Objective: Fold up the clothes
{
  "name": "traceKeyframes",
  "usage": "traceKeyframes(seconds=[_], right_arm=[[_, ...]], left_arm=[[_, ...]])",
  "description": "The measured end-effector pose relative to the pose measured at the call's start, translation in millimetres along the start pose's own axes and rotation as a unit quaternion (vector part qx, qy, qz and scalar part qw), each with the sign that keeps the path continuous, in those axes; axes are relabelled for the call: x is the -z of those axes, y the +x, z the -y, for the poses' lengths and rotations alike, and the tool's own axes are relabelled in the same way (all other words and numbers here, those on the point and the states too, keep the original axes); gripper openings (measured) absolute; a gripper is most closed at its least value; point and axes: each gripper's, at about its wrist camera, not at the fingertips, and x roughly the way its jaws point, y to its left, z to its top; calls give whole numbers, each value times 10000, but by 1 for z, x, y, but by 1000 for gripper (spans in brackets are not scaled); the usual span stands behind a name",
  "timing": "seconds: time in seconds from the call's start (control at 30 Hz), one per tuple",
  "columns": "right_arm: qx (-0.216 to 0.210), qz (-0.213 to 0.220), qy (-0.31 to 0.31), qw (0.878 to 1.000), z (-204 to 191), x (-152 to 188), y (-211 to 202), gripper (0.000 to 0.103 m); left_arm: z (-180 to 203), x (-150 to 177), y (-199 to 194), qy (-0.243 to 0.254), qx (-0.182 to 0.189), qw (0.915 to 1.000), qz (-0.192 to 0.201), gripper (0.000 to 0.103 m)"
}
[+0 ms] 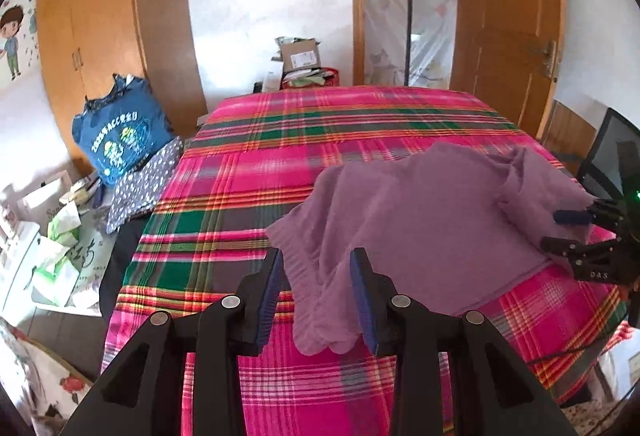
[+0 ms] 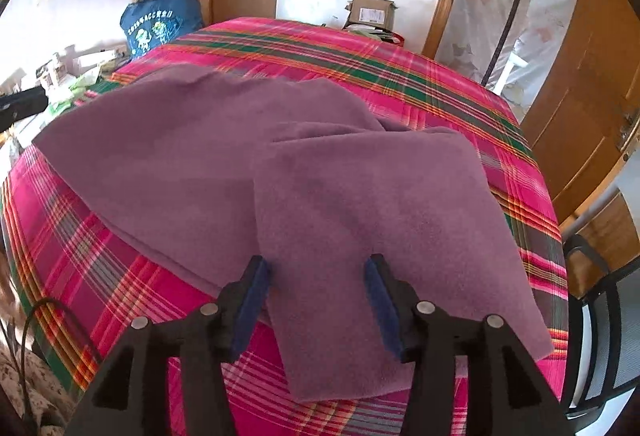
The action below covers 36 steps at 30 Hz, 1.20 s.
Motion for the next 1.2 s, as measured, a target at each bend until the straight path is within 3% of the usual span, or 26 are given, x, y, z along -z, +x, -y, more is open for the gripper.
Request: traceKeyframes(seconds=[0.03,0.1,0.13,0.23,0.43,0.6,0.7,0.8,0.87,0.9,1.0,1.03,1.13,1.2], right_arm=[[-13,-4,19,10000,0,-1,2,52],[2,11,62,10000,2,-1,2,39],[37,19,83,10000,4,-1,2,26],[-85,47,209,9997,14,-3,-3,14],[330,402,756,9958,56,-2,-31,12],[1123,588,1459,9811,109,3,-55,12],[1550,561,1547,9741,123,9,-58,14],[1793,511,1626,9689,127,12,-58,15],[1682,572,1533,9721,121,11,-59,15],[1677,623,1423,9735,115,10,-61,16],[1901,928,1086,9713,92,4,-70,24],[1902,1085,979,9708,84,2,-75,27],[1756,1542,758,9693,58,-4,-90,37],[1637,1714,631,9695,43,-8,-94,38]], left_arm=[[-2,0,1,-4,-18,10000,-7,36],[-6,-1,3,-42,-83,10000,-23,36],[-9,0,4,-66,-108,9999,-33,36],[-17,1,4,-144,-169,9997,-68,36],[-35,5,4,-365,-227,9989,-168,36],[-42,16,7,-616,182,9969,-460,37],[-45,22,11,-974,488,9920,-639,37],[-54,28,16,-1673,1019,9771,-836,38],[-63,34,17,-2292,1478,9575,-933,40],[-65,37,18,-2580,1662,9464,-1006,47],[-66,46,20,-3121,2057,9198,-1191,49],[-65,48,19,-3195,2130,9154,-1210,49],[-63,51,14,-3267,2082,9146,-1157,50],[-65,51,19,-3541,2166,9018,-1202,50]])
